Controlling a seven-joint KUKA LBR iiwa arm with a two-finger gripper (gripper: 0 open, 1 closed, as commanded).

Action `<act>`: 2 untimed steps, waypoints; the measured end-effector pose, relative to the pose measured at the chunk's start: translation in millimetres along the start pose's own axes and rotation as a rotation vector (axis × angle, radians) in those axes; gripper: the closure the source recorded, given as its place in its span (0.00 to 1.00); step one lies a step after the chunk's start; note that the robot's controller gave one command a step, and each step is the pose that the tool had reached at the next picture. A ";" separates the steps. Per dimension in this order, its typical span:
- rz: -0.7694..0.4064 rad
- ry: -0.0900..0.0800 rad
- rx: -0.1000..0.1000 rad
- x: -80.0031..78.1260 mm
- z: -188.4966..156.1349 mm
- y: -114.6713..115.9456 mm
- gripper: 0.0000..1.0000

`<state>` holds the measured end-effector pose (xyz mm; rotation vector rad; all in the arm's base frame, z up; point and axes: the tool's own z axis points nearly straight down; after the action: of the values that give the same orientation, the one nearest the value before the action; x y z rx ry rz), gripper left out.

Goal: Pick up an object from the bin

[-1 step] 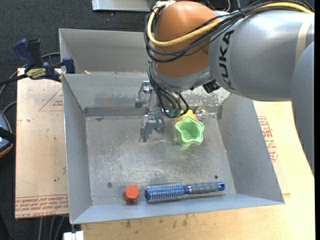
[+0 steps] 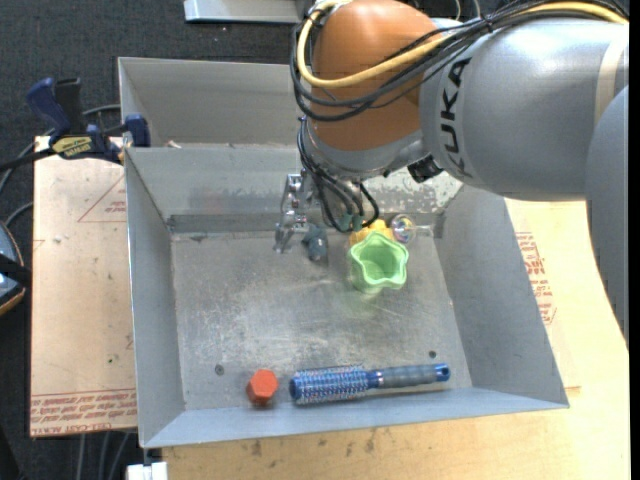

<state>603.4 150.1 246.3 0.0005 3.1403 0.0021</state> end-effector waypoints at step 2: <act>0.250 0.002 0.002 73.2 70.8 -36.7 1.00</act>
Offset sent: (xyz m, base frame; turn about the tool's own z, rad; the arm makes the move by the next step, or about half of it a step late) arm -0.0002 -0.0035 -0.0880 -0.0544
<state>530.3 113.5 175.3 0.3918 3.1184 -0.0004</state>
